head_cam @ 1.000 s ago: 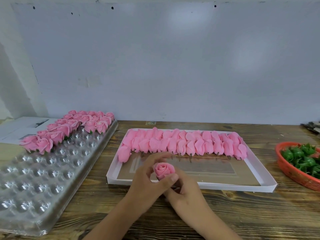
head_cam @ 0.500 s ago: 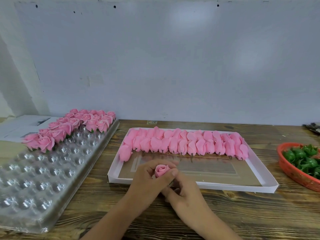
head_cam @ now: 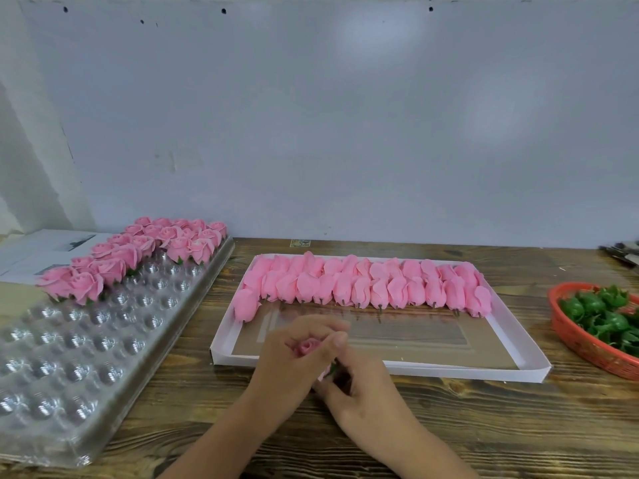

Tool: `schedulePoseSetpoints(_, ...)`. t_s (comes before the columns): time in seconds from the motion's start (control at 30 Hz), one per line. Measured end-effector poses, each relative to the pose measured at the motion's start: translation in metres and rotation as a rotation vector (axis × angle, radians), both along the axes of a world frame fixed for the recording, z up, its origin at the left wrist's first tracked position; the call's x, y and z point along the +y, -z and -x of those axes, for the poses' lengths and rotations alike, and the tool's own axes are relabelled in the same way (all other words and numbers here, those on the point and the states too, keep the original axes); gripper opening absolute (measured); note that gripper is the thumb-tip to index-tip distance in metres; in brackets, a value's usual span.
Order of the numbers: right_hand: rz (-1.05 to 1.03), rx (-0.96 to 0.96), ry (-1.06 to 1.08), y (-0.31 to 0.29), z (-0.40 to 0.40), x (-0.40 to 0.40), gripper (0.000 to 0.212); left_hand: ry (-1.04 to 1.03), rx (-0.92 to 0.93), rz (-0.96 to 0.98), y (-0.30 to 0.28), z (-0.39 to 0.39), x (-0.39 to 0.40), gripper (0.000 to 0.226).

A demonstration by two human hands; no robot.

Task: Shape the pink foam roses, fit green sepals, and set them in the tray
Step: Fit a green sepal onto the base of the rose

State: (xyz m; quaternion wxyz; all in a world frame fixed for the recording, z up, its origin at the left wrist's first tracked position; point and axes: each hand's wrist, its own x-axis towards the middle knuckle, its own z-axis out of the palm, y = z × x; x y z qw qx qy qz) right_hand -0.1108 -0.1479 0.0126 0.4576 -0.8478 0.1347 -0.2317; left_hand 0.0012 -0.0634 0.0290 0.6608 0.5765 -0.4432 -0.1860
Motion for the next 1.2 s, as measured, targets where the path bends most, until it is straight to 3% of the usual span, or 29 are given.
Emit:
schedulePoseSetpoints(0.2,-0.074,-0.072,0.014,0.002,0.000,0.002,0.028,0.059,0.027,-0.065,0.001,0.000,-0.001,0.013)
schedulePoseSetpoints(0.3,-0.129,-0.087,0.025,0.003,0.000,0.002,0.019,0.053,0.032,-0.093,0.002,0.001,-0.001,0.028)
schedulePoseSetpoints(0.53,-0.073,-0.094,0.066,-0.003,0.002,0.000,0.033,0.084,0.005,-0.075,0.005,-0.004,0.001,0.067)
schedulePoseSetpoints(0.7,0.081,0.012,0.014,-0.001,0.001,0.001,0.019,0.037,0.016,0.022,-0.001,0.000,0.001,0.029)
schedulePoseSetpoints(0.87,-0.048,-0.010,-0.044,-0.006,0.001,0.005,0.046,0.072,0.029,-0.068,0.001,0.000,-0.001,0.025)
schedulePoseSetpoints(0.93,-0.109,0.004,-0.041,-0.006,0.000,0.005,0.046,0.092,0.049,-0.103,0.001,-0.001,0.000,0.019)
schedulePoseSetpoints(1.1,-0.255,0.003,-0.011,-0.006,0.000,0.004,0.023,0.173,0.109,-0.114,-0.002,0.002,0.003,0.022)
schedulePoseSetpoints(1.2,-0.280,-0.069,0.019,-0.007,-0.001,0.003,0.028,0.255,0.082,-0.108,0.000,0.001,0.003,0.041)
